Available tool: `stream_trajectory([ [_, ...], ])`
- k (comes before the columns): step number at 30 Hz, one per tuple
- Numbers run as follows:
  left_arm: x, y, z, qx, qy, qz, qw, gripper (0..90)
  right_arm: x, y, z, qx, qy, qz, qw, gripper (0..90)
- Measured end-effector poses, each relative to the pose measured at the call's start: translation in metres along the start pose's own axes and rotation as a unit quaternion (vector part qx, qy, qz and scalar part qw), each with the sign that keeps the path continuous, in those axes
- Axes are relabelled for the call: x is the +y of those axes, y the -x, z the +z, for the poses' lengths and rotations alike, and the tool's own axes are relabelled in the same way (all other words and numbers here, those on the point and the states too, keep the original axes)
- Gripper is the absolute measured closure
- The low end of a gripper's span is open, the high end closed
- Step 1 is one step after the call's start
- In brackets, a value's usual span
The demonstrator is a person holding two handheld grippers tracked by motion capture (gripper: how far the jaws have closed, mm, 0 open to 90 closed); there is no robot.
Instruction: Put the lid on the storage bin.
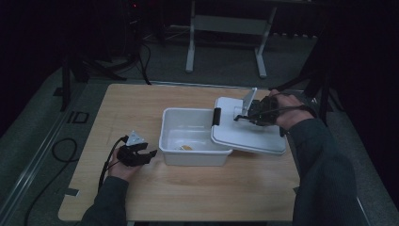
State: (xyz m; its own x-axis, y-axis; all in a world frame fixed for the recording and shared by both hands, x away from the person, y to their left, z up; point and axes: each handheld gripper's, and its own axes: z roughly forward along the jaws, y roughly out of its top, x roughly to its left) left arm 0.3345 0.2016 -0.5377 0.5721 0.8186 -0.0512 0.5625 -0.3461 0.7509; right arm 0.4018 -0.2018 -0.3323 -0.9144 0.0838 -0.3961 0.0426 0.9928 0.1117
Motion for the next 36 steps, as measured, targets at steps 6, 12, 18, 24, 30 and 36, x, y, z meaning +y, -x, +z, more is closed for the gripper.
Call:
stream_trajectory([
  [6, 0.000, 0.000, 0.000, -0.001, 0.000, 0.001, 1.0000, 46.3, 0.006, 0.000, 0.003, 0.001, 0.004, -0.004, 1.0000, 84.4],
  [12, 0.000, 0.001, 0.001, -0.001, -0.001, 0.001, 1.0000, 46.3, 0.011, 0.000, 0.003, 0.003, 0.008, -0.005, 1.0000, 84.4],
  [18, -0.001, 0.000, 0.001, 0.000, -0.002, 0.000, 1.0000, 46.3, 0.017, -0.001, 0.006, 0.006, 0.011, -0.011, 0.9999, 84.3],
  [24, -0.001, 0.000, 0.001, -0.001, -0.003, 0.000, 1.0000, 46.3, 0.023, -0.002, 0.008, 0.009, 0.013, -0.015, 0.9998, 84.4],
  [30, -0.001, 0.000, 0.001, 0.000, -0.003, 0.001, 1.0000, 46.2, 0.031, -0.002, 0.009, 0.011, 0.017, -0.020, 0.9996, 84.4],
  [36, -0.001, 0.000, 0.002, -0.001, -0.003, 0.001, 1.0000, 46.2, 0.037, -0.003, 0.012, 0.015, 0.017, -0.026, 0.9994, 84.4],
])
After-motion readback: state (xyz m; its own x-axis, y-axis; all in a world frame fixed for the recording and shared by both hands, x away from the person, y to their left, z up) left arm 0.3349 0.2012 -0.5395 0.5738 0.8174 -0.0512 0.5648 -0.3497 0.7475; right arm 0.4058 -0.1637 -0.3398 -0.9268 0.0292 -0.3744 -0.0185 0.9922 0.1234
